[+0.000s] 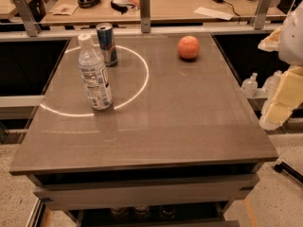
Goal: Pick blue plastic bottle
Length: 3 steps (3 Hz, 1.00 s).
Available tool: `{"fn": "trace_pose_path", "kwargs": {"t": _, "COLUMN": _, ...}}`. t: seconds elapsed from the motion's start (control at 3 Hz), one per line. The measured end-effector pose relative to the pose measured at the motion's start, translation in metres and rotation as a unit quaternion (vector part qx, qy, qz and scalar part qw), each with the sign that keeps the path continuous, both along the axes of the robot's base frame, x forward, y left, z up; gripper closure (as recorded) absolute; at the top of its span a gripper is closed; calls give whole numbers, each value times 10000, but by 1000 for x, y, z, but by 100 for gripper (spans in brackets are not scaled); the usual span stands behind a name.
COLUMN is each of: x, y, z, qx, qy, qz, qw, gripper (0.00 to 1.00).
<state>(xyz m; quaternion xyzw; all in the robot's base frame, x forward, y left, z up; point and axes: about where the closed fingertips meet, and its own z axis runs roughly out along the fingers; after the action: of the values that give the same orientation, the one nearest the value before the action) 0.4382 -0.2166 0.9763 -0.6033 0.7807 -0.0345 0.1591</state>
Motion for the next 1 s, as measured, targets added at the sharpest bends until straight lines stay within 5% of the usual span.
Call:
{"fn": "trace_pose_path", "kwargs": {"t": 0.33, "x": 0, "y": 0, "z": 0, "qx": 0, "qy": -1, "qz": 0, "qw": 10000, "gripper": 0}}
{"fn": "trace_pose_path", "kwargs": {"t": 0.67, "x": -1, "y": 1, "z": -2, "qx": 420, "qy": 15, "qz": -82, "qw": 9991, "gripper": 0}}
{"fn": "trace_pose_path", "kwargs": {"t": 1.0, "x": -3, "y": 10, "z": -8, "qx": 1298, "qy": -77, "qz": 4, "qw": 9915, "gripper": 0}}
